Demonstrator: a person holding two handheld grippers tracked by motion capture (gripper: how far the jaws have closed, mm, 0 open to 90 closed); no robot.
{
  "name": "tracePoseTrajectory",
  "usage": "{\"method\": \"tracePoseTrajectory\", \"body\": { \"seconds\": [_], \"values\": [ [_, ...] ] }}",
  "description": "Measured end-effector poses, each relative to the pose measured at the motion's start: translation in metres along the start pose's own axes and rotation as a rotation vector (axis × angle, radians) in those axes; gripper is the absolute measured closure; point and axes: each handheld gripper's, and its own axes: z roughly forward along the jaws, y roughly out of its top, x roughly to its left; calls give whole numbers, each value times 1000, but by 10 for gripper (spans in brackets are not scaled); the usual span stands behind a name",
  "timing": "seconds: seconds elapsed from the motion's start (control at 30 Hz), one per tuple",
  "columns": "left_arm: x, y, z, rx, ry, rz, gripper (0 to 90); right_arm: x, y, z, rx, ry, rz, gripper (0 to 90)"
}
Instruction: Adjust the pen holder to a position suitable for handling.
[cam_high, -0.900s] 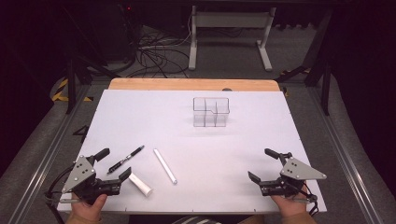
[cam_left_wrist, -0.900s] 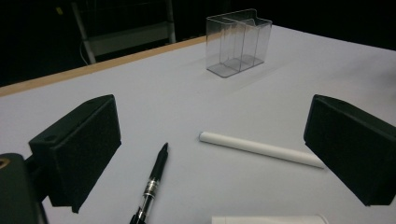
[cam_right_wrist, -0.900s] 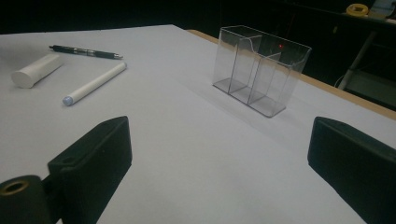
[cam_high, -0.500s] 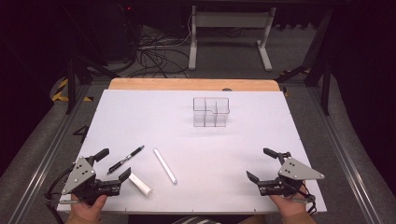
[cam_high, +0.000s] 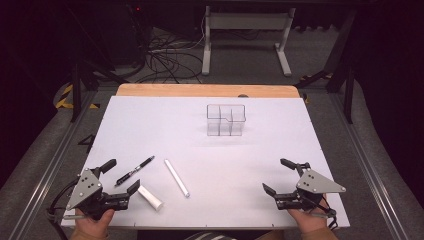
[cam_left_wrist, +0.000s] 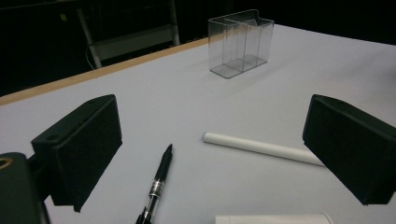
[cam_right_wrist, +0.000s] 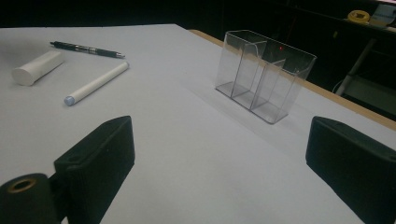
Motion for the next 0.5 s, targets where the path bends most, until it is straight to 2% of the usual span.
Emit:
{"method": "tracePoseTrajectory", "body": {
  "seconds": [0.37,0.5],
  "values": [
    [0,0,0,2,-2,1,58,-5,23,17,60,12,-13,88],
    [1,0,0,0,-3,1,59,-8,35,25,61,24,-23,88]
  ]
}}
